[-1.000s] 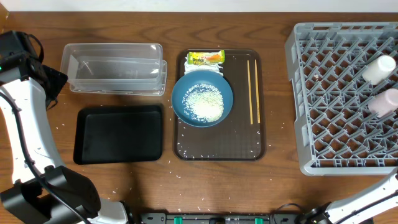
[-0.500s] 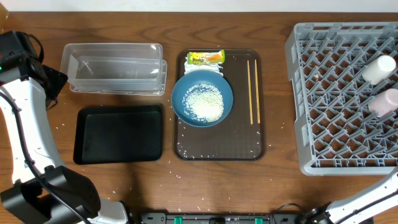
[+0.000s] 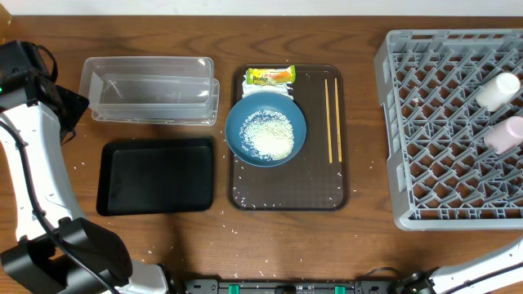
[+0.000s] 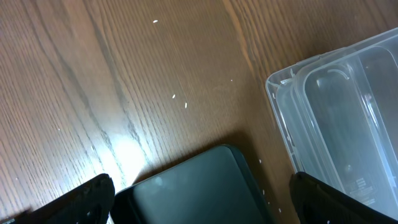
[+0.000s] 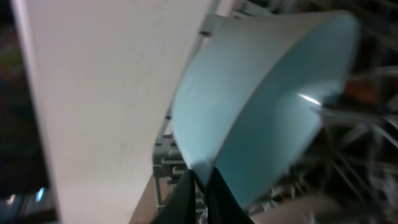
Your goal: Sort waste into correct bins and load items into the dishwasher rack
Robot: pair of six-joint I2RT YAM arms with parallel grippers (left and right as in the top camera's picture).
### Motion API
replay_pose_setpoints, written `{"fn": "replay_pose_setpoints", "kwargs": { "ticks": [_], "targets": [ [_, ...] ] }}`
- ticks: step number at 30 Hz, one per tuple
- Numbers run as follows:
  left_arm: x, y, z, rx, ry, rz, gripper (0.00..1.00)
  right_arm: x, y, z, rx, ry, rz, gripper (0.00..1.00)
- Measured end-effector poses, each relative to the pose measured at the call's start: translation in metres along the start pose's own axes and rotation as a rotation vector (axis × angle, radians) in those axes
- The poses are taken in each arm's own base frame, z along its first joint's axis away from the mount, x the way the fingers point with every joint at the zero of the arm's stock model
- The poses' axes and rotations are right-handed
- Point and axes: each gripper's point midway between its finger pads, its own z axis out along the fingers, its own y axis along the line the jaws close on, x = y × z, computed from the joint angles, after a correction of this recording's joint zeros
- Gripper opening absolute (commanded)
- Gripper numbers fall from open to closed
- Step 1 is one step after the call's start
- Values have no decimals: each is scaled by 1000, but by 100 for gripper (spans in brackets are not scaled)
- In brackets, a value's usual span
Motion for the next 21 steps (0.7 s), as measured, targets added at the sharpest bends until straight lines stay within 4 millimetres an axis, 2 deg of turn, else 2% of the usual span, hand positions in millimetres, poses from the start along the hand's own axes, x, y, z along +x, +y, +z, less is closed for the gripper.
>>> {"fn": "replay_pose_setpoints", "kwargs": {
  "ticks": [3, 4, 6, 7, 8, 12, 15, 21],
  "targets": [
    [0, 0, 0, 0, -1, 0, 93, 0, 9, -17, 85, -34, -10, 17],
    [0, 0, 0, 0, 0, 0, 93, -1, 15, -25, 111, -50, -22, 22],
    [0, 0, 0, 0, 0, 0, 93, -2, 32, -41, 149, -86, -51, 49],
    [0, 0, 0, 0, 0, 0, 93, -1, 41, -48, 164, -101, -64, 69],
    [0, 0, 0, 0, 0, 0, 93, -1, 52, -57, 179, -120, -86, 99],
    [0, 0, 0, 0, 0, 0, 93, 2, 95, -88, 212, -195, -171, 99],
    [0, 0, 0, 0, 0, 0, 93, 7, 118, -102, 219, -231, -216, 99],
    [0, 0, 0, 0, 0, 0, 93, 20, 148, -110, 164, -226, -253, 99]
  ]
}}
